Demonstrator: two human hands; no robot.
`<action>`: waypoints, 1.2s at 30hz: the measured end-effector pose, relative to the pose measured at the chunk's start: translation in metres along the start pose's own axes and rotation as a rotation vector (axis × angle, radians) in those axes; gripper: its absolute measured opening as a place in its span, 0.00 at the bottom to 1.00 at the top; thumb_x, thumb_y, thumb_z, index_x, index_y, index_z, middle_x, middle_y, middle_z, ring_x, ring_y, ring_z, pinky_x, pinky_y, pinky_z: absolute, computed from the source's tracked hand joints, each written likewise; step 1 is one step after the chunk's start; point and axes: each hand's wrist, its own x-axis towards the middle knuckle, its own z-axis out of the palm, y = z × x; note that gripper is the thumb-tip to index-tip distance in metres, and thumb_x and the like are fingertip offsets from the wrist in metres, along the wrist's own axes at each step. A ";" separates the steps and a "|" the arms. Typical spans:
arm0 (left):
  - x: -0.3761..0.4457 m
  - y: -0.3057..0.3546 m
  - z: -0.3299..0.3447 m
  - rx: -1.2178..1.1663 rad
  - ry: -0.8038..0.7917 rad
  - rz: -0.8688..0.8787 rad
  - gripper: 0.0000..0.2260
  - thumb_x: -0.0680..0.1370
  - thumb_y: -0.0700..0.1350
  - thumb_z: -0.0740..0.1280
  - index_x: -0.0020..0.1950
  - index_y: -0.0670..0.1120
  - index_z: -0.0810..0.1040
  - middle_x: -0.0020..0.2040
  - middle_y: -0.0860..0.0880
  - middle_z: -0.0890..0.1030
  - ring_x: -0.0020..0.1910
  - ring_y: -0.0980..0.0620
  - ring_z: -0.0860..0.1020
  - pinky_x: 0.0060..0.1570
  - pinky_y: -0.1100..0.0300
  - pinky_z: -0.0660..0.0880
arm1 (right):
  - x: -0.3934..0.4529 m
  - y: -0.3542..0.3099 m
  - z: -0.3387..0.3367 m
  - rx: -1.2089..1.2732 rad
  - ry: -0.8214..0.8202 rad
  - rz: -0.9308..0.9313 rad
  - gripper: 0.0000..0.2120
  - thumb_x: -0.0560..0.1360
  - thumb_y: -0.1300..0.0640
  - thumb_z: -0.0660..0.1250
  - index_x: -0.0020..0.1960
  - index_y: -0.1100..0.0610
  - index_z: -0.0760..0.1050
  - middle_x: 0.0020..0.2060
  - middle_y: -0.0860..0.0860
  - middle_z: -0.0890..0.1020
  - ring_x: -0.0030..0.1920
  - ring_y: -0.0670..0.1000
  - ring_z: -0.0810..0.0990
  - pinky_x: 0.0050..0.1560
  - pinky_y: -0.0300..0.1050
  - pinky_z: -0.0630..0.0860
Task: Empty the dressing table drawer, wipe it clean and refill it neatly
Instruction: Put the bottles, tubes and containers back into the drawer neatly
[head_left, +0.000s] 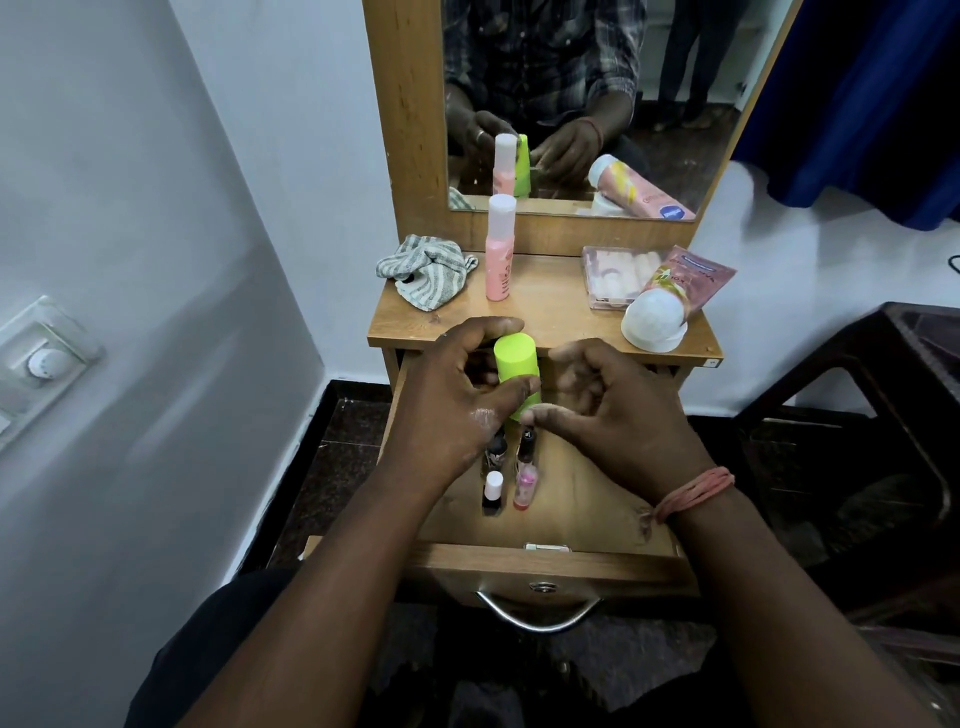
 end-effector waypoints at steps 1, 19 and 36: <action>-0.001 0.001 0.003 -0.029 -0.021 0.000 0.23 0.73 0.41 0.80 0.66 0.52 0.81 0.56 0.56 0.84 0.51 0.60 0.83 0.50 0.63 0.80 | 0.000 0.001 0.004 0.014 -0.001 -0.029 0.24 0.68 0.48 0.78 0.62 0.48 0.75 0.46 0.43 0.79 0.44 0.44 0.78 0.44 0.45 0.79; 0.000 -0.019 0.005 0.260 0.027 -0.248 0.06 0.81 0.47 0.71 0.57 0.51 0.84 0.48 0.59 0.83 0.43 0.70 0.77 0.37 0.78 0.67 | 0.028 0.047 0.024 -0.204 0.058 0.422 0.16 0.66 0.52 0.81 0.48 0.56 0.80 0.45 0.54 0.84 0.47 0.55 0.81 0.44 0.43 0.72; 0.007 -0.026 0.004 0.325 -0.025 -0.373 0.10 0.80 0.50 0.70 0.61 0.51 0.83 0.55 0.55 0.85 0.53 0.55 0.81 0.53 0.60 0.75 | 0.048 0.053 0.044 -0.113 0.105 0.515 0.16 0.68 0.53 0.79 0.53 0.59 0.82 0.49 0.56 0.86 0.49 0.56 0.83 0.49 0.43 0.76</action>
